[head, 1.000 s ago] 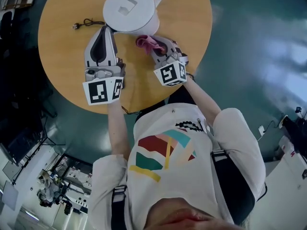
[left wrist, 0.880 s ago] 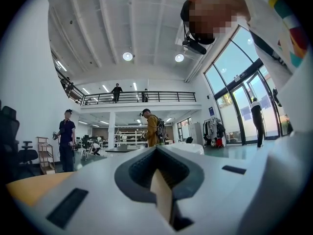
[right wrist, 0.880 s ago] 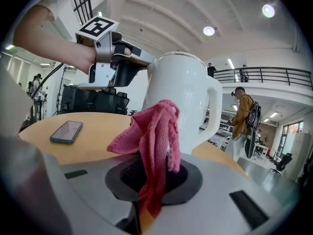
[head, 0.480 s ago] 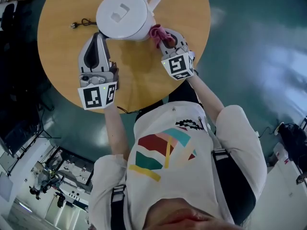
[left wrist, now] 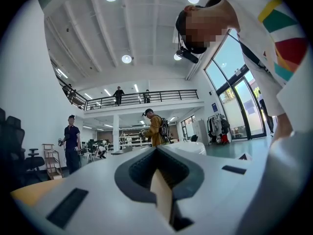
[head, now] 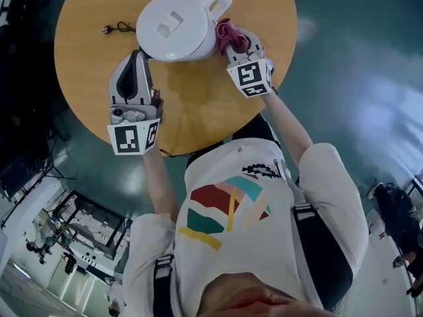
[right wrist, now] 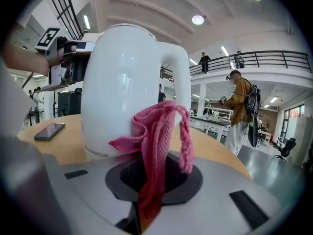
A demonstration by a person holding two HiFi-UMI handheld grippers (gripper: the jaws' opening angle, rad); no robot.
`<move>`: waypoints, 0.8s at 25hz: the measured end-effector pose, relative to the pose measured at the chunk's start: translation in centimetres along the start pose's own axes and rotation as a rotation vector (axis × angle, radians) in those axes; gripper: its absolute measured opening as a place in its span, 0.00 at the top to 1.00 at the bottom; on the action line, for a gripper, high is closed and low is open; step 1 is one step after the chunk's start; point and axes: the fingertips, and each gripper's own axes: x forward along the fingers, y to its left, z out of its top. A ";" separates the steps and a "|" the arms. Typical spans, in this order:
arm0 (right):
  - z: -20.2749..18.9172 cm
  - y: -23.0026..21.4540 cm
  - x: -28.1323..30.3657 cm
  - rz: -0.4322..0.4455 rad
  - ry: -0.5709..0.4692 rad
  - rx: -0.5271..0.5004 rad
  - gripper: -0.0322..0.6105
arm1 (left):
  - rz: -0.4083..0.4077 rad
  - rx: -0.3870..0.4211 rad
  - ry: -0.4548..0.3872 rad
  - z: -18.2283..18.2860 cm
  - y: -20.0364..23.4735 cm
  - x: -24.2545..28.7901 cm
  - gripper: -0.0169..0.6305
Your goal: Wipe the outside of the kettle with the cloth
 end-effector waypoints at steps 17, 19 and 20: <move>6.6 -1.7 -2.6 0.008 -0.149 -0.004 0.89 | 0.043 -0.027 0.045 -0.2 0.0 0.1 0.91; 8.7 -1.7 -3.6 0.029 -0.214 0.017 0.89 | 0.047 -0.019 0.059 -0.3 -0.1 0.1 0.91; 9.8 -1.8 -3.9 0.036 -0.246 0.032 0.89 | 0.048 -0.020 0.062 -0.3 -0.2 0.1 0.91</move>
